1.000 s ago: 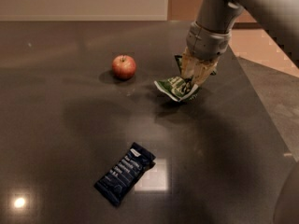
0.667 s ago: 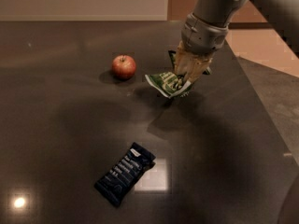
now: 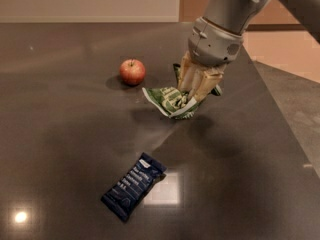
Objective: Move green jalapeno chip bag near rxbar blueberry
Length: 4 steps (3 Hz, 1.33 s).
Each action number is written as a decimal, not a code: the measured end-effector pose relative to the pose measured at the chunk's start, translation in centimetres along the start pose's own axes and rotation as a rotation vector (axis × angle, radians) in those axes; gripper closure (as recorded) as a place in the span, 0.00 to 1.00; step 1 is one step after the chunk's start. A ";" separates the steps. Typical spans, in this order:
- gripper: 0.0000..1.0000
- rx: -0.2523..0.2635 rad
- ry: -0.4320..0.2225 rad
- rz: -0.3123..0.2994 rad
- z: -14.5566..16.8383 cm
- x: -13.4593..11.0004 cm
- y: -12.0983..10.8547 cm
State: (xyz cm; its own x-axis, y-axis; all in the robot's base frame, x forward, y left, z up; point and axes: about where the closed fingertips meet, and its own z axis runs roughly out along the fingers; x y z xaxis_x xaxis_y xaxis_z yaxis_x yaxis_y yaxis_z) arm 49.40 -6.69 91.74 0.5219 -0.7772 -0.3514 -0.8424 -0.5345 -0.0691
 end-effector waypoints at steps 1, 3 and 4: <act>0.82 -0.039 -0.015 0.009 0.8 -1.9 2.5; 0.35 -0.124 -0.046 0.040 3.0 -4.3 6.8; 0.12 -0.147 -0.061 0.063 4.1 -5.0 8.4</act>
Offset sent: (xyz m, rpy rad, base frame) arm -0.1424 -0.0305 -0.0104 -0.1617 0.3359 0.0954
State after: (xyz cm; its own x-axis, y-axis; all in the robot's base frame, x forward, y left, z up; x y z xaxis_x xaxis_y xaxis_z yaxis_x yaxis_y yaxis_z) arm 39.12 -5.91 89.06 0.4558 -0.7914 -0.4073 -0.8422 -0.5316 0.0904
